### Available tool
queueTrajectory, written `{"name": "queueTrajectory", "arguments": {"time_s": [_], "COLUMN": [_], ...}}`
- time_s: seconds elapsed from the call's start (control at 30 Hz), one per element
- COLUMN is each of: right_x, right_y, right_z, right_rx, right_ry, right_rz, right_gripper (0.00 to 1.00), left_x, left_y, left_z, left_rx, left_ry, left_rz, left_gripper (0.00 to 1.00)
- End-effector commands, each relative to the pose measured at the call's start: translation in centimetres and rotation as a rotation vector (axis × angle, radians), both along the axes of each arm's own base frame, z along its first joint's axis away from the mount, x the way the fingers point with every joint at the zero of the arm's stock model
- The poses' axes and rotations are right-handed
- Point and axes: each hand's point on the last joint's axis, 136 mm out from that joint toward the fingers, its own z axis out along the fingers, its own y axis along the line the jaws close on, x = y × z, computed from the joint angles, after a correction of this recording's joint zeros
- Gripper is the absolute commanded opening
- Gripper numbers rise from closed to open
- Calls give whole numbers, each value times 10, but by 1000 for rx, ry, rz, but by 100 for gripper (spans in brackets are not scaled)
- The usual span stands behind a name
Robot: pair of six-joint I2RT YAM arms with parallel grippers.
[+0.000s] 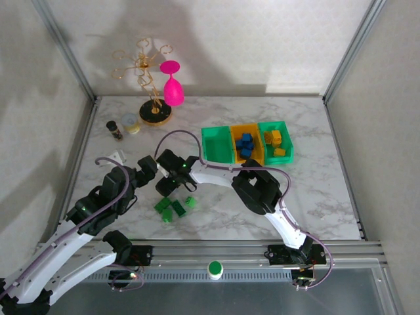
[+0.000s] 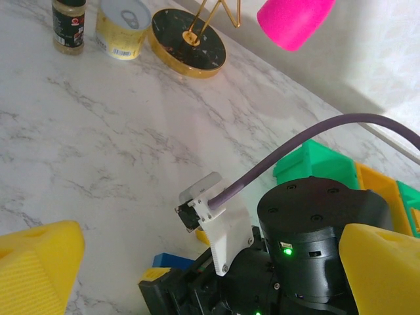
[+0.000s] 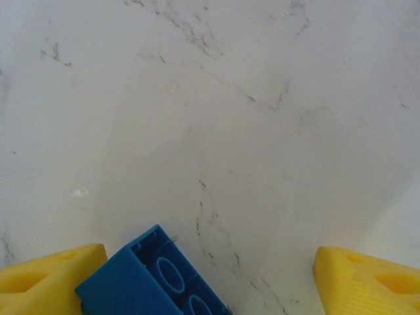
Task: Sort the legos into containers by color
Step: Pick up the lego from the center of the table.
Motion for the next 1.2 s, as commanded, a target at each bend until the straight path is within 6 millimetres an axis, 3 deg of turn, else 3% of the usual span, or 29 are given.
{"name": "queueTrajectory", "arguments": {"time_s": [0.0, 0.13, 0.5, 0.8, 0.9, 1.17], "right_x": [9, 11, -6, -3, -2, 5], "right_y": [-10, -19, -30, -28, -27, -40], "right_z": [-4, 1, 0, 10, 18, 66], "right_rx": [-31, -31, -50, -35, -22, 85], "right_ry": [1, -7, 8, -9, -15, -5], "right_rz": [-36, -51, -43, -55, -65, -151], "right_gripper": [78, 71, 55, 29, 17, 10], "left_x": [-3, -2, -1, -1, -1, -1], "left_y": [6, 4, 3, 0, 0, -4], "left_z": [6, 4, 2, 1, 3, 17], "left_rx": [14, 10, 8, -3, -4, -1], "left_ry": [-4, -2, 0, 0, -3, -28], "left_rz": [23, 17, 12, 4, 3, -29], "left_gripper": [99, 100, 99, 99, 100, 100]}}
